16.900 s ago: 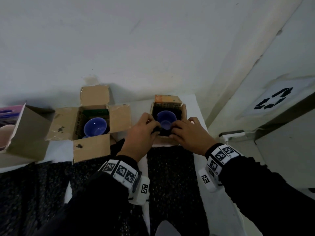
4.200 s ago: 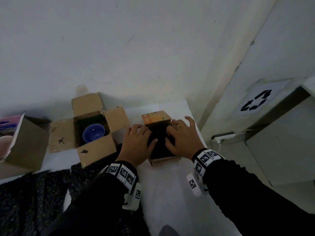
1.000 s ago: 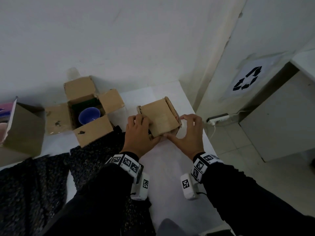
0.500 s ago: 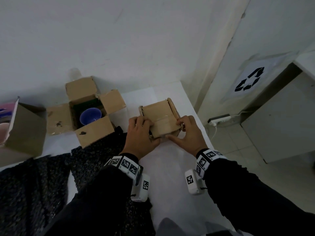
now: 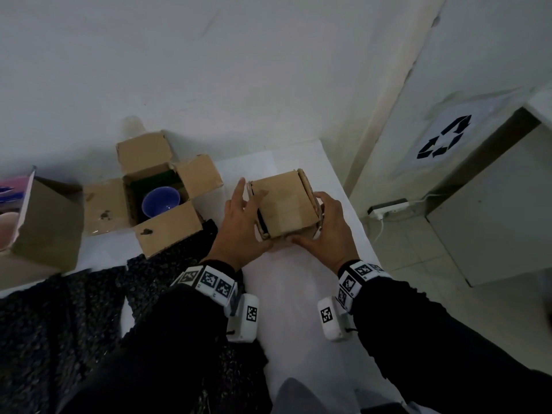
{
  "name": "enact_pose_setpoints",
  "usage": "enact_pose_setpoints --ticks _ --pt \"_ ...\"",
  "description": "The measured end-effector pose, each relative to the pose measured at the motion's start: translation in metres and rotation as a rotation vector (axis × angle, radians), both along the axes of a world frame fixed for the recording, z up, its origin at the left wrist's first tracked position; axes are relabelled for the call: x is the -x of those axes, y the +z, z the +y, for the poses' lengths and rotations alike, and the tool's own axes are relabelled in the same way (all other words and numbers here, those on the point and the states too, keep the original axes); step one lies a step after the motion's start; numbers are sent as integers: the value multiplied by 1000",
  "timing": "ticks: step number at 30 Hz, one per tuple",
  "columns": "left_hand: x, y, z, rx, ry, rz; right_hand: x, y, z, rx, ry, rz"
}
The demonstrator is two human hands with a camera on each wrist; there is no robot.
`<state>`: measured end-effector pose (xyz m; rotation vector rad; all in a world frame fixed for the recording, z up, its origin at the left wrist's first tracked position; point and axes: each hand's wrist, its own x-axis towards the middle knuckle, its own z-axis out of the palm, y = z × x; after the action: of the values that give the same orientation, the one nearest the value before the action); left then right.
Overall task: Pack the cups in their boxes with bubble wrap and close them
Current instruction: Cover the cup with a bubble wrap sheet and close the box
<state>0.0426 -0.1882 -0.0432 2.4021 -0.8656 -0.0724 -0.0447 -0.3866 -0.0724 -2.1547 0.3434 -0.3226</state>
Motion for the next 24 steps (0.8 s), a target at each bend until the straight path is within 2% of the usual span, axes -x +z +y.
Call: enact_pose_setpoints --ticks 3,10,15,24 --pt "-8 -1 2 -20 -45 9 -7 -1 -1 3 -15 13" --pt "-18 4 -20 -12 81 -17 -33 5 -10 110 -37 77" --pt "-13 4 -19 19 63 5 -38 12 -4 118 -22 111" --pt "-2 -6 -8 -77 16 158 -47 7 -3 235 -78 94"
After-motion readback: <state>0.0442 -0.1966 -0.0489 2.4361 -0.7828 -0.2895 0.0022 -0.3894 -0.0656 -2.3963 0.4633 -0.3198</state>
